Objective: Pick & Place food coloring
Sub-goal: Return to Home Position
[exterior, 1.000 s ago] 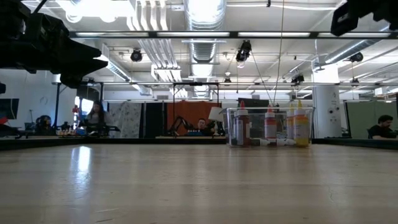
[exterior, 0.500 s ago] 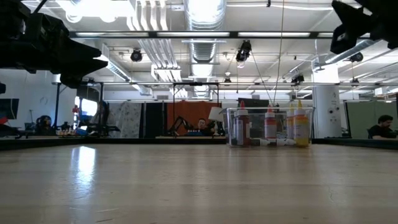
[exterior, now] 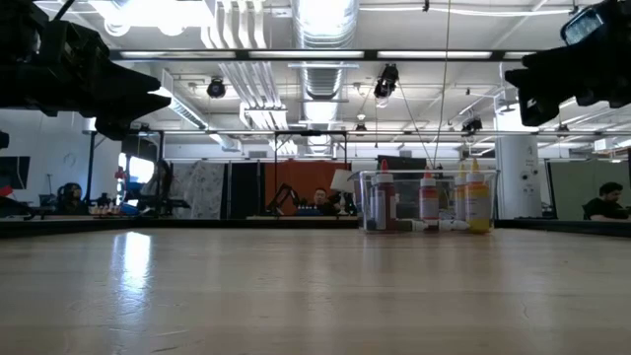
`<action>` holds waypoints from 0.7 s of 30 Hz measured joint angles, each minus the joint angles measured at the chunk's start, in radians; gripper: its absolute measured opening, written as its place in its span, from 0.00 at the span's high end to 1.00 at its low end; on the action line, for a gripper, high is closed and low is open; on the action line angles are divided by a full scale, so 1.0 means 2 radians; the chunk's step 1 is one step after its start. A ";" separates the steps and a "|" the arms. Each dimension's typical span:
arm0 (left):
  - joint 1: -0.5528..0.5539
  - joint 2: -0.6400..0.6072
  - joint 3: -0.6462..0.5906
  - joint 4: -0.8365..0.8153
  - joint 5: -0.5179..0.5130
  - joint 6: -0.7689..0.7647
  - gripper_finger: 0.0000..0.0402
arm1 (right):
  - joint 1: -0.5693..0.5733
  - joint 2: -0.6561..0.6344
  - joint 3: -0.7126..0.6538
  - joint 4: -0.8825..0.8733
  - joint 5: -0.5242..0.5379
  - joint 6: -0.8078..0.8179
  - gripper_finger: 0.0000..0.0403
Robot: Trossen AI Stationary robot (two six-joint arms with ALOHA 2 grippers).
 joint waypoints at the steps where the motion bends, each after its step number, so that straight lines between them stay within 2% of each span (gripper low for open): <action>1: 0.000 0.000 0.000 0.000 0.000 0.000 0.58 | 0.000 0.000 0.000 -0.007 0.001 -0.004 0.69; 21: 0.000 0.000 0.000 0.000 0.000 0.000 0.58 | 0.000 0.000 0.000 -0.013 0.003 -0.005 0.69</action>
